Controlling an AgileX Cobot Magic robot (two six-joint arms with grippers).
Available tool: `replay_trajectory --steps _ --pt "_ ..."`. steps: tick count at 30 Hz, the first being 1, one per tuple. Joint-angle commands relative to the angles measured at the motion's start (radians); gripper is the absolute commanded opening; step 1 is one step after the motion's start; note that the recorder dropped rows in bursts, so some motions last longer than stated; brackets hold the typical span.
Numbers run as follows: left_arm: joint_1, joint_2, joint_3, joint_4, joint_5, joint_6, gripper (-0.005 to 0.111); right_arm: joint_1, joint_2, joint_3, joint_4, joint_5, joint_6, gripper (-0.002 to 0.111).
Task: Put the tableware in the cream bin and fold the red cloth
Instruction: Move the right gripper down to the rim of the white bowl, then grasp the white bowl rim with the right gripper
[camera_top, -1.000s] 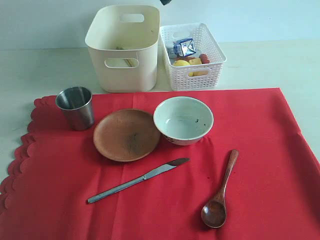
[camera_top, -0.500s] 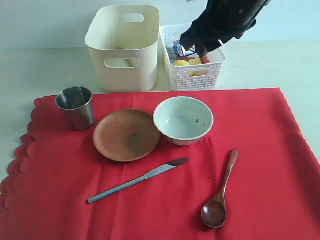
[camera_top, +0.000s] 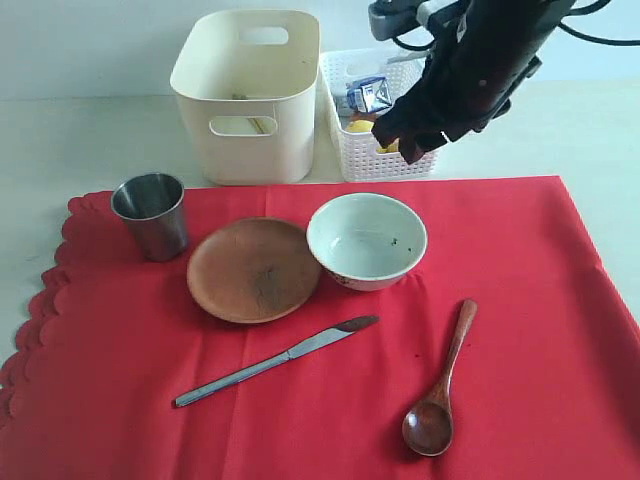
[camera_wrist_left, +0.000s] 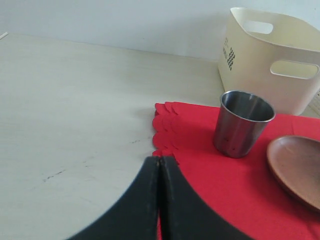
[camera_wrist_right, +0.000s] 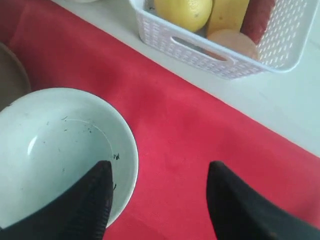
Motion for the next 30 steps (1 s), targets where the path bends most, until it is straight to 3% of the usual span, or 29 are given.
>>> replay_trajectory --steps 1,11,30 --pt "0.002 -0.006 0.003 -0.007 -0.005 0.000 0.000 -0.005 0.049 0.006 0.038 0.007 -0.050 0.054" --pt "0.002 -0.006 0.003 -0.007 -0.005 0.000 0.000 -0.099 0.159 0.006 0.305 0.022 -0.254 0.054" --pt "0.002 -0.006 0.003 -0.007 -0.005 0.000 0.000 -0.101 0.264 0.004 0.365 0.016 -0.321 0.054"
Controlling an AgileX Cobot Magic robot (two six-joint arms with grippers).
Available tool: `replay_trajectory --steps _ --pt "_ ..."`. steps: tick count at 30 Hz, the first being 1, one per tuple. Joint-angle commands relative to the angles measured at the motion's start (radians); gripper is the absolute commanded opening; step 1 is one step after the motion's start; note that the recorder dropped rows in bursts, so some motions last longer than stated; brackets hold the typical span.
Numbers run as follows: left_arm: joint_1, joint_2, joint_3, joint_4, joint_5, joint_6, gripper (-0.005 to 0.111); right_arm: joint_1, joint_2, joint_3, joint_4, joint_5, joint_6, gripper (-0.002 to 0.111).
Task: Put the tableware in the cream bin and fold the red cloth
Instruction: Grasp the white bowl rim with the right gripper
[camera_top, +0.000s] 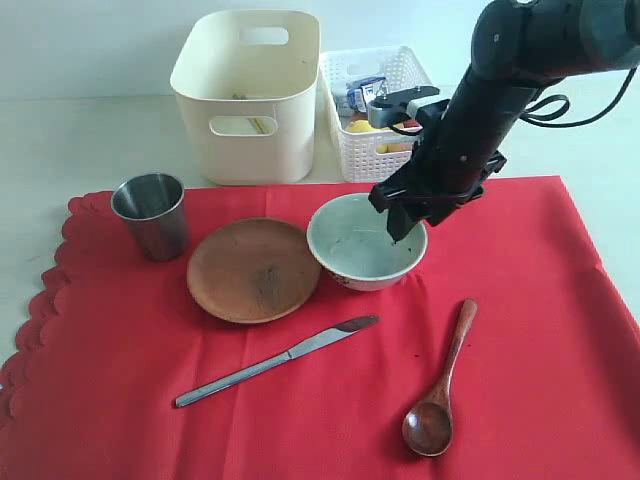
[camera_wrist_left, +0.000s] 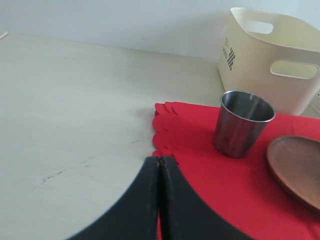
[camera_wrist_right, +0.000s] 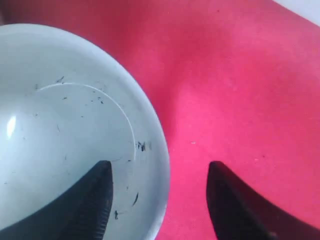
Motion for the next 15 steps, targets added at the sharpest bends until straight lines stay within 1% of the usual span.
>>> replay_trajectory --steps 1,3,5,15 --pt "0.002 -0.006 0.003 -0.007 -0.005 0.000 0.000 -0.007 0.024 0.004 0.048 -0.002 -0.049 0.054" --pt "0.002 -0.006 0.003 -0.007 -0.005 0.000 0.000 -0.007 0.032 0.004 0.050 -0.002 -0.054 0.054" --pt "0.002 -0.006 0.003 -0.007 -0.005 0.000 0.000 -0.007 0.036 0.004 0.050 -0.004 -0.055 0.051" --pt "0.002 -0.006 0.003 -0.007 -0.005 0.000 0.000 -0.007 0.032 0.004 0.046 -0.047 -0.055 0.007"
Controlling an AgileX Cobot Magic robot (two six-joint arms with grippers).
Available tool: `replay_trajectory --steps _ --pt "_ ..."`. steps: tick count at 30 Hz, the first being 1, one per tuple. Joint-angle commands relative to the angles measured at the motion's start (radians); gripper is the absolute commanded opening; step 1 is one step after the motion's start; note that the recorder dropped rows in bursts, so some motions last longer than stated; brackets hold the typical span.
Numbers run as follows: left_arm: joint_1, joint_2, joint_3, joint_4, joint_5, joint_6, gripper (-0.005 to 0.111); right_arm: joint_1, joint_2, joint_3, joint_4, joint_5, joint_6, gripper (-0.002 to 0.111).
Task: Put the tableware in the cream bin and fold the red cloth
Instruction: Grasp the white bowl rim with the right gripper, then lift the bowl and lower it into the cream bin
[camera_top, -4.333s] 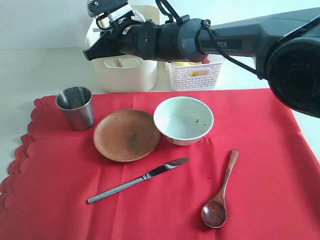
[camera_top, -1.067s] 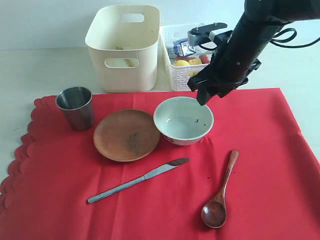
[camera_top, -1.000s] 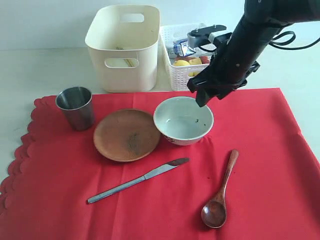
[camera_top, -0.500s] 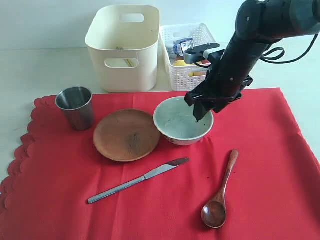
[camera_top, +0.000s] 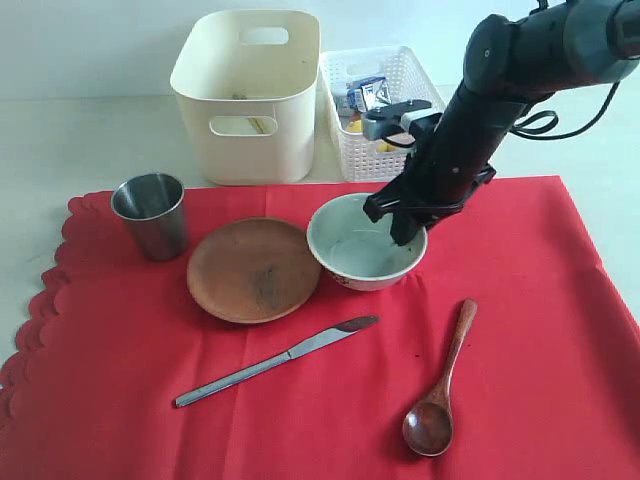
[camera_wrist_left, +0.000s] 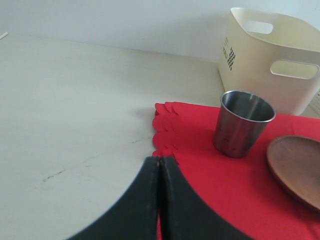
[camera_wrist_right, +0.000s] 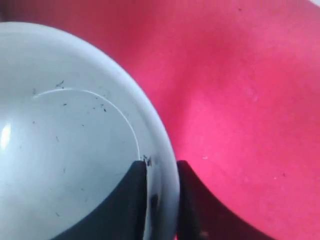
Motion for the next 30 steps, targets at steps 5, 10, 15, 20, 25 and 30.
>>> replay_trajectory --steps 5,10,15,20,25,30 --pt "0.002 -0.006 0.003 -0.007 -0.005 0.000 0.000 -0.007 -0.030 0.004 0.002 -0.031 -0.011 0.000" --pt "0.002 -0.006 0.003 -0.007 -0.005 0.000 0.000 -0.007 -0.079 0.004 0.005 -0.028 -0.004 0.000" --pt "0.002 -0.006 0.003 -0.007 -0.005 0.000 0.000 -0.005 -0.152 0.004 0.034 -0.026 0.011 0.000" --pt "0.002 -0.006 0.003 -0.007 -0.005 0.000 0.000 -0.005 -0.240 0.004 0.055 -0.026 0.011 0.000" --pt "0.002 -0.006 0.003 -0.007 -0.005 0.000 0.000 -0.005 -0.318 -0.001 0.055 -0.047 0.022 0.000" --pt "0.002 -0.006 0.003 -0.007 -0.005 0.000 0.000 -0.005 -0.345 -0.064 0.060 -0.045 0.061 0.000"
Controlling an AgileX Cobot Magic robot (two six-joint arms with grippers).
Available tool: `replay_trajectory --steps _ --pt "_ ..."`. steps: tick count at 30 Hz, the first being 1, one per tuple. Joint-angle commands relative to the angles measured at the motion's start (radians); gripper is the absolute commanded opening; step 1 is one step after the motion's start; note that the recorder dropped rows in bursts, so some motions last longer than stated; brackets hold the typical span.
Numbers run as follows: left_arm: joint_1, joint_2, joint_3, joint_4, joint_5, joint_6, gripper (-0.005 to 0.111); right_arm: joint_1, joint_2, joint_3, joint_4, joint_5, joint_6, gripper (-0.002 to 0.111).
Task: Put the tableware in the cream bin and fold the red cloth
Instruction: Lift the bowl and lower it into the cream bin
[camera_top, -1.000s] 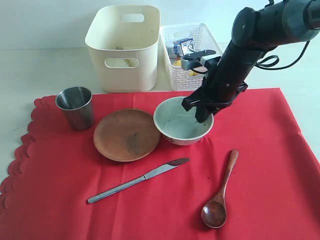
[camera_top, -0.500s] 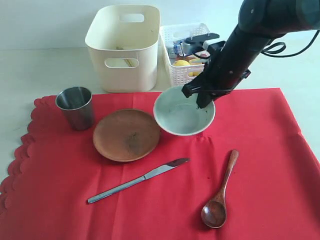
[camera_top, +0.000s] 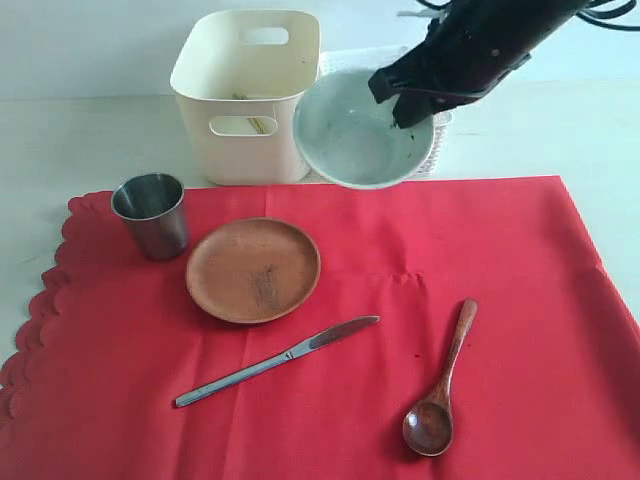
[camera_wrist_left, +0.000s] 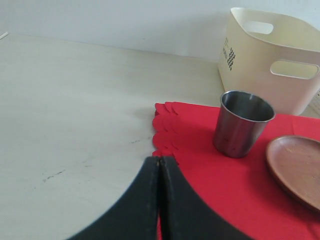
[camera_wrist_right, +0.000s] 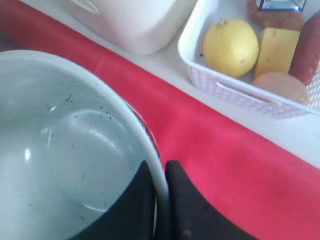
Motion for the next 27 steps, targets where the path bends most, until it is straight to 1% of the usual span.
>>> replay_trajectory --steps 1,8,18,21,24,27 --pt "0.002 -0.006 0.003 -0.007 -0.005 0.000 0.000 -0.005 -0.026 -0.068 0.031 -0.014 0.035 0.000" --pt "0.002 -0.006 0.003 -0.007 -0.005 0.000 0.000 0.016 -0.026 -0.197 0.056 -0.040 0.041 0.000" --pt "0.002 -0.006 0.003 -0.007 -0.005 0.000 0.000 0.119 0.035 -0.350 0.044 -0.141 0.042 0.000" --pt "0.002 -0.006 0.003 -0.007 -0.005 0.000 0.000 0.153 0.069 -0.391 -0.012 -0.171 0.049 0.000" --pt "0.002 -0.006 0.003 -0.007 -0.005 0.000 0.000 0.185 0.110 -0.442 -0.123 -0.198 0.124 0.000" --pt "0.002 -0.006 0.003 -0.007 -0.005 0.000 0.000 0.221 0.159 -0.496 -0.290 -0.217 0.231 0.000"
